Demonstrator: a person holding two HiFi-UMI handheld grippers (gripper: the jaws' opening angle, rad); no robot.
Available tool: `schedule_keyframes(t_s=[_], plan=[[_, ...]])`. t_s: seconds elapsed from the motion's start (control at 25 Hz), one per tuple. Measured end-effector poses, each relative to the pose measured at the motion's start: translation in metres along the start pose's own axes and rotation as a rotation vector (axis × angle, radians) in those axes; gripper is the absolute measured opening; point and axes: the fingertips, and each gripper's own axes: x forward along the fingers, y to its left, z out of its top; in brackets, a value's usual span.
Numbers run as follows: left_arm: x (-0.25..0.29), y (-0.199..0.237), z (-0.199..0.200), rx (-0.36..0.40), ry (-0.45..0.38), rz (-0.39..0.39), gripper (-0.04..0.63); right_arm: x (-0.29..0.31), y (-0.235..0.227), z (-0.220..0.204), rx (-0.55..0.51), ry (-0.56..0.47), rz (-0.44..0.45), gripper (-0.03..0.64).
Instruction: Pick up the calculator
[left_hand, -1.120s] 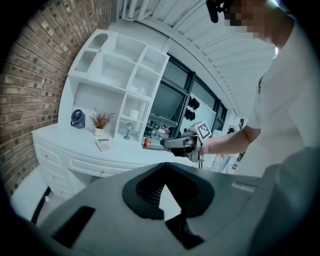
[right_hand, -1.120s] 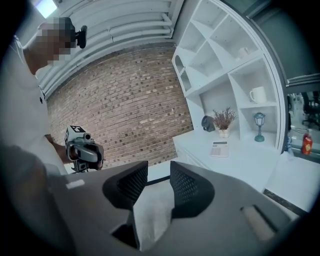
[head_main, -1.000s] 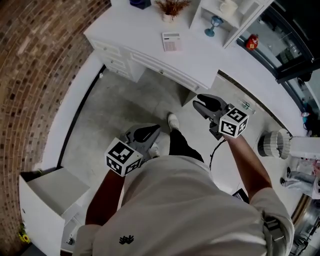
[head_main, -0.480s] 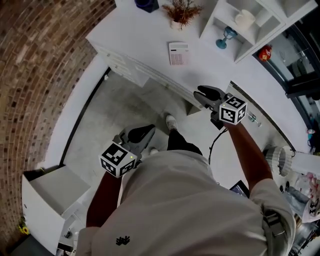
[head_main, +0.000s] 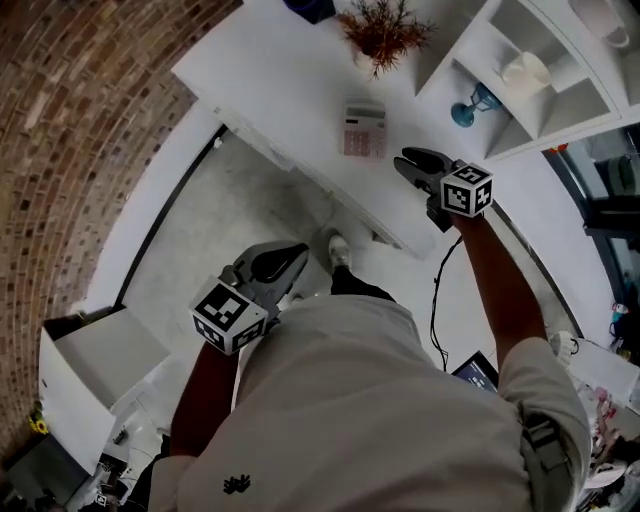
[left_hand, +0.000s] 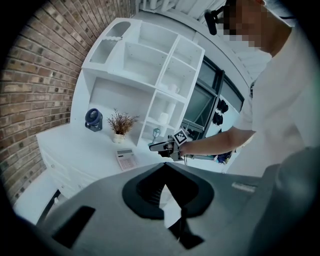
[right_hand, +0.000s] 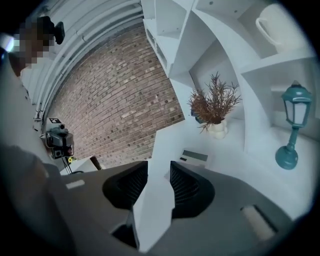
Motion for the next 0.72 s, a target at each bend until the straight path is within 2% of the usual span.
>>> schedule_keyframes(t_s=[0.24,0.48,0.72], plan=[[0.031,0.022,0.017,-0.03,0.006,0.061,0.008,0.043,-0.07,0.016,-0.023,0.061,0.02,0.174],[0.042,0.043,0.031,-0.06,0.003,0.114,0.007,0.088,-0.113,0.025,-0.062,0.129,0.034,0.193],[0.044,0.06,0.03,-0.094,0.019,0.157,0.008,0.123,-0.141,0.016,-0.078,0.205,0.065,0.21]])
